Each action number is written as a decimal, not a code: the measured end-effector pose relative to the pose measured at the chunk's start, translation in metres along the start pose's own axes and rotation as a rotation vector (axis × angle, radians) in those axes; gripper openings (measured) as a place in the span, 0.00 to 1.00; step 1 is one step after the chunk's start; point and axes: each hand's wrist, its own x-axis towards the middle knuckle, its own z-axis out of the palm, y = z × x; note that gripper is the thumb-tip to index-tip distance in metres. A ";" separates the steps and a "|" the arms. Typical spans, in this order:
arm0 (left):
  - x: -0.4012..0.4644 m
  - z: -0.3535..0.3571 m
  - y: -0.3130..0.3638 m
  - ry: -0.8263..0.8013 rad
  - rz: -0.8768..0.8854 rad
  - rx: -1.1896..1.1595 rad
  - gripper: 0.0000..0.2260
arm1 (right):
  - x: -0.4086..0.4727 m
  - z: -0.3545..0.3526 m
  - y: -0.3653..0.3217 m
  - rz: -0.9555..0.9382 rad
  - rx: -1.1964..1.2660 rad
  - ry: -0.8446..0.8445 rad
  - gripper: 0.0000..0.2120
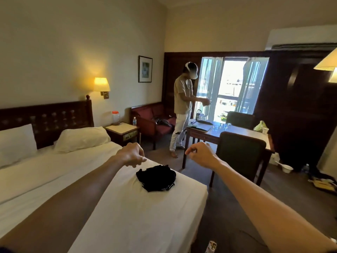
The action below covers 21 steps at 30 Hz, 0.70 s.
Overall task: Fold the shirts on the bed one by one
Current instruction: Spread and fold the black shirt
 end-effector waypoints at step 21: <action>0.406 0.079 -0.078 0.008 -0.073 -0.054 0.08 | 0.407 0.180 0.177 0.110 0.120 -0.128 0.15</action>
